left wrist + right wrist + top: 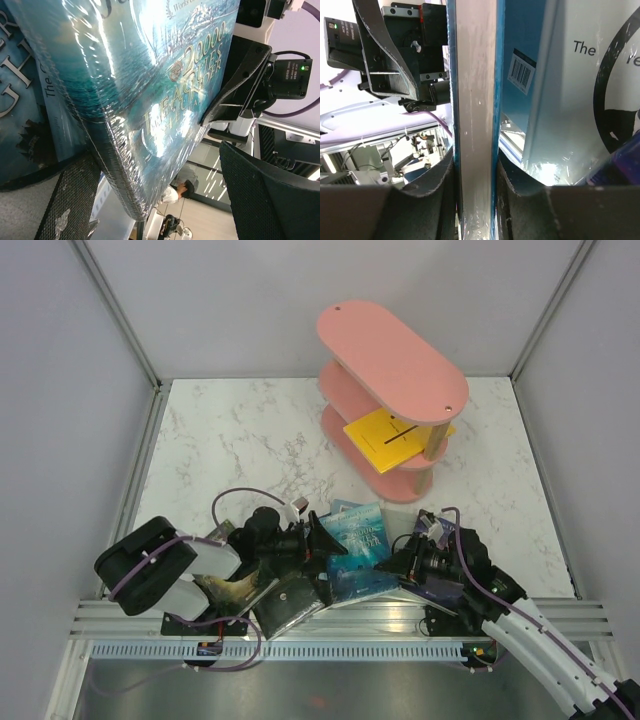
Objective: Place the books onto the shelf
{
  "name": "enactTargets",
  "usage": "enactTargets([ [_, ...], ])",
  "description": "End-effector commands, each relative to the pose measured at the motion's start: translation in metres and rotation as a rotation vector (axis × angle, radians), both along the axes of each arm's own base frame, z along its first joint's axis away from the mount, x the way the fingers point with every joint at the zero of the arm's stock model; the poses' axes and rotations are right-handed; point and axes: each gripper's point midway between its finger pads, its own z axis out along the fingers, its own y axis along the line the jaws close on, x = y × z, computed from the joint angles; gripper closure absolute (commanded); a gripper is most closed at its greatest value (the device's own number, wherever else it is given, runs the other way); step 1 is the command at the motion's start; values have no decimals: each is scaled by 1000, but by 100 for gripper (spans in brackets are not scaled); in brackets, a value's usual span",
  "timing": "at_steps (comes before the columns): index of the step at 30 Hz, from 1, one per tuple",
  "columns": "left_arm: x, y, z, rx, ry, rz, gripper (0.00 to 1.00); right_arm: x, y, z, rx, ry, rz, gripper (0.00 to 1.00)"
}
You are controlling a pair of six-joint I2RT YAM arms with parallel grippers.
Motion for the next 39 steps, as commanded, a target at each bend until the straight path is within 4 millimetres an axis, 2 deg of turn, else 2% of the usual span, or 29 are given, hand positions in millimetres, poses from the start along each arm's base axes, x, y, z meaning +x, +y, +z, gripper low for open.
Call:
enactTargets([
  [1, -4, -3, 21, -71, -55, -31, 4, 2, 6, 44, 93, -83, 12, 100],
  [3, -7, -1, 22, -61, -50, -39, 4, 3, 7, 62, 112, -113, 15, 100],
  [4, -5, -1, 34, -80, -95, -42, 4, 3, 7, 68, 116, -121, 17, 100],
  [5, -5, 0, 36, -71, -110, -42, 3, 3, 7, 84, 131, -146, 19, 100],
  [6, -8, 5, 24, 5, -66, -45, 2, 3, 7, 91, 132, -153, 20, 100],
  [7, -4, 5, 41, -4, -162, -52, 2, 3, 7, 100, 137, -166, 23, 100],
  [8, -2, 9, 42, 30, -178, -46, 0, 3, 7, 120, 148, -202, 27, 100],
  [9, -2, 17, 31, 110, -153, -30, 0, 3, 7, 128, 147, -212, 30, 100],
  [10, 0, 21, 47, 99, -222, -24, 0, 3, 9, 137, 149, -212, 46, 100],
  [11, 4, 26, 50, 108, -232, 0, 0, 0, 9, 164, 171, -270, 61, 100],
  [13, 4, 39, 47, 146, -214, 28, 0, 1, 14, 177, 158, -268, 97, 100],
  [14, 7, 45, 55, 132, -234, 53, 0, -4, 13, 202, 179, -312, 120, 100],
  [16, 4, 56, 51, 168, -224, 71, 0, -6, 15, 220, 184, -341, 147, 100],
  [18, 4, 67, 54, 191, -247, 96, 0, -6, 17, 265, 217, -402, 174, 100],
  [19, 4, 71, 54, 203, -252, 103, 0, -3, 21, 260, 207, -385, 180, 100],
  [20, 6, 74, 56, 210, -262, 118, 0, -6, 19, 293, 238, -443, 180, 100],
  [22, 7, 78, 63, 208, -286, 128, 0, 11, 24, 320, 221, -467, 142, 100],
  [23, 7, 80, 64, 212, -283, 133, 0, 7, 18, 369, 262, -564, 118, 100],
  [24, 7, 81, 66, 210, -290, 135, 0, 19, 16, 383, 238, -572, 59, 100],
  [25, 8, 81, 70, 205, -299, 138, 0, 41, 25, 390, 198, -578, 31, 100],
  [26, 8, 81, 72, 204, -300, 138, 0, 35, 16, 436, 235, -665, -8, 100],
  [28, 9, 81, 78, 199, -312, 141, 0, 72, 18, 450, 179, -652, -134, 100],
  [29, 10, 80, 80, 197, -314, 142, 0, 71, 9, 481, 211, -699, -191, 100],
  [30, 11, 79, 85, 192, -327, 144, 0, 85, 6, 498, 218, -712, -263, 100],
  [31, 12, 79, 87, 192, -329, 145, 0, 102, 5, 493, 189, -694, -322, 100],
  [32, 12, 79, 89, 191, -333, 141, 0, 104, -4, 507, 203, -705, -380, 100],
  [33, 13, 78, 94, 185, -343, 142, 0, 110, -9, 510, 196, -706, -426, 100],
  [34, 14, 77, 96, 182, -346, 141, 0, 126, -22, 512, 171, -697, -538, 100],
  [39, 15, 75, 107, 165, -361, 135, 0, 154, -76, 510, 111, -648, -881, 100],
])
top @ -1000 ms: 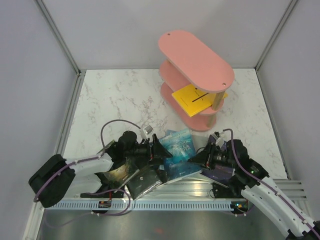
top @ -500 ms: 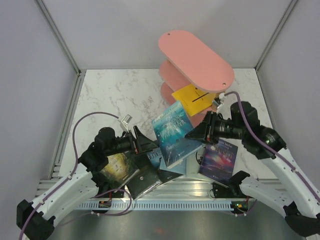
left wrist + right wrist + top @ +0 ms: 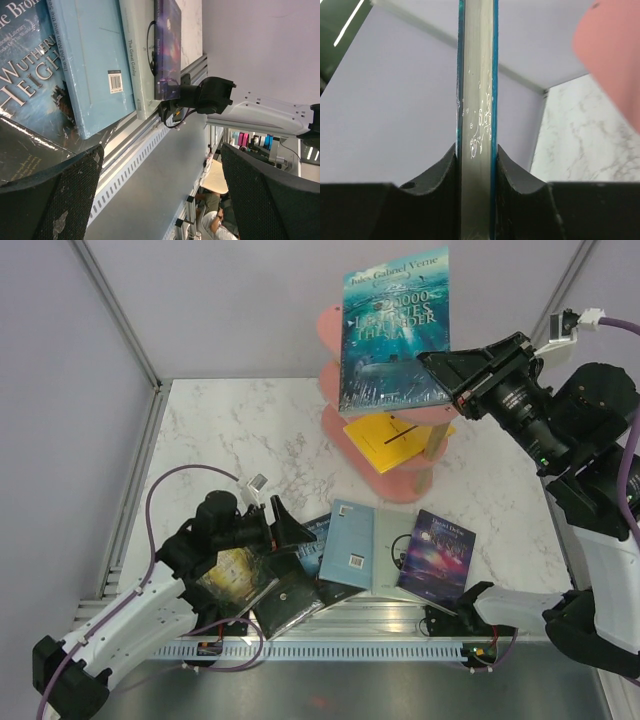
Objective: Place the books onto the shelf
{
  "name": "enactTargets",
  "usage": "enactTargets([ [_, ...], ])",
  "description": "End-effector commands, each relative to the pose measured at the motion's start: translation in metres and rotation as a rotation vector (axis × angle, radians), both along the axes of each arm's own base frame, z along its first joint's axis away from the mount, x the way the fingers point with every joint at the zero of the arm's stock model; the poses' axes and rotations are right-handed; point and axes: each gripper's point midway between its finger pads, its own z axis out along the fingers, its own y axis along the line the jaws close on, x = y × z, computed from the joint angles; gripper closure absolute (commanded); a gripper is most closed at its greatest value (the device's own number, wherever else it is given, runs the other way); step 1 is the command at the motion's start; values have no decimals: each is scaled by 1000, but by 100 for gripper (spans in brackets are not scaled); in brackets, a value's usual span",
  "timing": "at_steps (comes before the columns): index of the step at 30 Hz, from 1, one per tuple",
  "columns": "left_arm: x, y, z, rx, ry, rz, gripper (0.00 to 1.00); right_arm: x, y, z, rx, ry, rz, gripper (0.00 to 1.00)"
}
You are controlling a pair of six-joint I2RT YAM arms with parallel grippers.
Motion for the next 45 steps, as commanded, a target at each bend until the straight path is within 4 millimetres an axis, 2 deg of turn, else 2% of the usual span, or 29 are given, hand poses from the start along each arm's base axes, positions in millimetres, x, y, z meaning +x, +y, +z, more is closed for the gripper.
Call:
enactTargets([
  [1, 6, -1, 21, -11, -79, -9, 0, 26, -60, 28, 130, -29, -351, 100],
  [2, 6, -2, 23, -14, -78, -14, 0, 31, -80, 25, 139, -10, -466, 100],
  [4, 5, -3, 28, -20, -86, -21, 0, 32, -100, 25, 168, 7, -563, 100],
  [7, 5, -5, 34, -30, -92, -37, 0, 39, -122, 11, 174, 63, -706, 100],
  [13, 2, -8, 41, -38, -99, -73, 0, 64, -126, -29, 147, 163, -837, 100],
  [21, -9, -5, 44, -43, -100, -107, 0, 92, -125, -70, 83, 227, -961, 100],
  [24, -13, -2, 45, -38, -105, -112, 0, 101, -117, -92, 67, 270, -957, 100],
  [28, -17, 2, 45, -30, -118, -117, 0, 114, -88, -130, 47, 362, -862, 100],
  [30, -18, 3, 47, -27, -131, -121, 0, 116, -75, -141, 40, 394, -801, 100],
  [31, -19, 4, 47, -23, -131, -122, 0, 117, -72, -153, 21, 412, -793, 100],
  [34, -18, 5, 49, -17, -149, -124, 0, 114, -65, -167, 3, 436, -751, 100],
  [36, -18, 6, 50, -11, -156, -125, 0, 112, -60, -167, 12, 435, -717, 100],
  [40, -16, 8, 51, -9, -166, -116, 0, 114, -47, -174, 6, 444, -655, 86],
  [44, -13, 10, 53, -8, -176, -108, 0, 116, -34, -180, 8, 454, -608, 80],
  [45, -13, 10, 52, -7, -174, -106, 0, 116, -31, -182, 7, 456, -599, 75],
])
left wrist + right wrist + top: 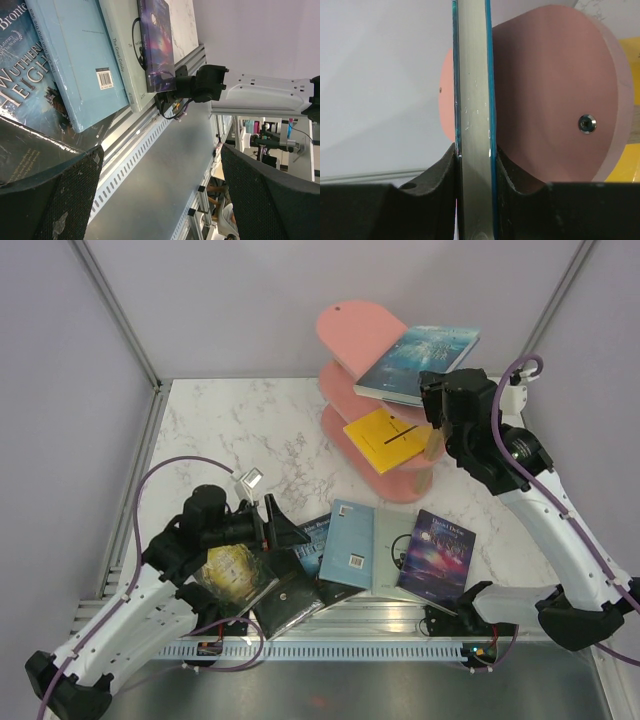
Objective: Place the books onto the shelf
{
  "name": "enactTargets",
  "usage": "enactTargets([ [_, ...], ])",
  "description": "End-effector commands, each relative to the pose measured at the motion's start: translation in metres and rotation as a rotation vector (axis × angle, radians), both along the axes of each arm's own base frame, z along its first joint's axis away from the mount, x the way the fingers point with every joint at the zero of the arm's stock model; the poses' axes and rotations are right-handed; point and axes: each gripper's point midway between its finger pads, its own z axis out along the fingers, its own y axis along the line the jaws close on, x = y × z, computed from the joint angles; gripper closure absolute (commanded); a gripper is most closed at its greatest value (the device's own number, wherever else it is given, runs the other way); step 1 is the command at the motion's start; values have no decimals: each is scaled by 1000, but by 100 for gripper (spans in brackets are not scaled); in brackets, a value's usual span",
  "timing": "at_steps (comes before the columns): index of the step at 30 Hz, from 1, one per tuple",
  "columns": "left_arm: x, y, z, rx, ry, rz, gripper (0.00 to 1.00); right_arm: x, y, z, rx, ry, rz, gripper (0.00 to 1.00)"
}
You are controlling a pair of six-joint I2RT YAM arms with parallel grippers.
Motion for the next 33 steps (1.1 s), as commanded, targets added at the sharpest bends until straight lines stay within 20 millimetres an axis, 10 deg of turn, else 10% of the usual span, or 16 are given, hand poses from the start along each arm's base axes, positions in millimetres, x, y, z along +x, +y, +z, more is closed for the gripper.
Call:
enactTargets([
  [1, -2, 1, 20, -21, -75, -34, 0, -3, 27, -19, -27, 52, 129, 70],
  [9, -2, 7, 20, -9, -89, -12, 0, -7, 38, -20, -47, 54, 187, 22],
  [17, 8, 12, 26, 28, -115, 19, 0, -36, 23, 3, -80, -4, 240, 5],
  [24, 48, 5, 54, 71, -166, 51, 0, -72, -15, 20, -194, -39, 221, 9],
  [33, 137, -35, 117, 93, -255, 57, 2, -81, -30, 50, -291, -107, 210, 65],
])
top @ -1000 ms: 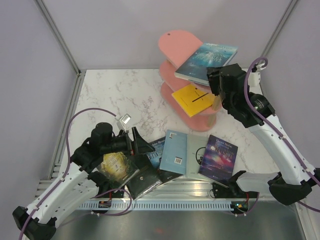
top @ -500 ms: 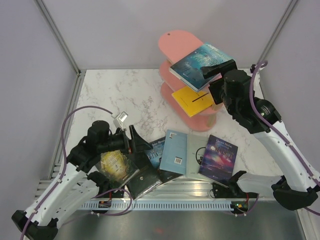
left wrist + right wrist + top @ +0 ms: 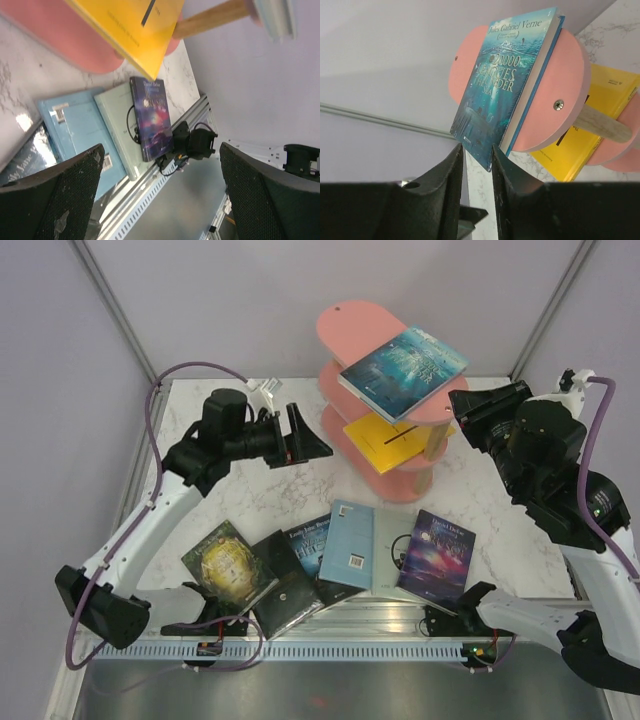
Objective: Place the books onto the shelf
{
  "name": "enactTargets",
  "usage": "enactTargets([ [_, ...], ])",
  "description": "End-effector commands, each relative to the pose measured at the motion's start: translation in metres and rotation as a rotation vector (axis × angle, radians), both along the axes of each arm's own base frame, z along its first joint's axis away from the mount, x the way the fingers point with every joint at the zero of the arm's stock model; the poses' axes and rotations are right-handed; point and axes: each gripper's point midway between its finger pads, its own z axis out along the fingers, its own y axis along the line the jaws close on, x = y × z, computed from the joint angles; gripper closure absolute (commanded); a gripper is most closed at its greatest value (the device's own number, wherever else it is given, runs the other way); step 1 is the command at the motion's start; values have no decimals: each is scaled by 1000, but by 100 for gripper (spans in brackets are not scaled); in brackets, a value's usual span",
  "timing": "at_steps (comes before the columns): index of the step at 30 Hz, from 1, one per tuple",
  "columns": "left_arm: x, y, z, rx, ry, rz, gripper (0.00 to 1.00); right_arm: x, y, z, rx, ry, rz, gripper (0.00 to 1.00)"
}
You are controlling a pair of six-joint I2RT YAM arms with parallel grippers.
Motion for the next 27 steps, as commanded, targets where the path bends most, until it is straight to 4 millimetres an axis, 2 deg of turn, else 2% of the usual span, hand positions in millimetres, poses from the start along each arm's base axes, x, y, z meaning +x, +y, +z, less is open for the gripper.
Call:
enactTargets([
  [1, 36, -12, 44, -14, -149, 3, 3, -3, -7, 6, -72, -16, -8, 67],
  [2, 61, -28, 44, -21, -122, -7, 4, -11, -13, 7, -71, -26, -6, 69],
  [3, 62, -29, 58, -40, -146, -4, 4, -11, -13, 7, -71, -26, -6, 69],
  [5, 80, -40, 53, -39, -122, -10, 5, -16, -15, 5, -71, -30, 2, 69],
  [6, 87, -45, 64, -56, -137, -8, 5, -18, -16, 4, -76, -28, 9, 69],
  [8, 98, -52, 69, -66, -143, -12, 5, -24, -19, 1, -80, -25, 12, 67],
  [9, 109, -58, 68, -68, -135, -12, 6, -27, -21, 2, -80, -31, 14, 67],
  [13, 130, -73, 65, -77, -114, -23, 6, -35, -30, 2, -97, -35, 1, 65],
  [15, 135, -77, 69, -88, -118, -26, 7, -40, -37, 6, -103, -43, -11, 64],
  [16, 140, -79, 64, -86, -105, -28, 7, -41, -42, 10, -112, -49, -27, 64],
  [19, 144, -82, 66, -91, -110, -27, 7, -45, -49, 14, -128, -53, -43, 63],
  [24, 148, -85, 68, -99, -119, -36, 7, -44, -49, 13, -146, -48, -41, 63],
  [27, 145, -78, 69, -95, -119, -25, 7, -43, -46, 11, -153, -43, -31, 63],
])
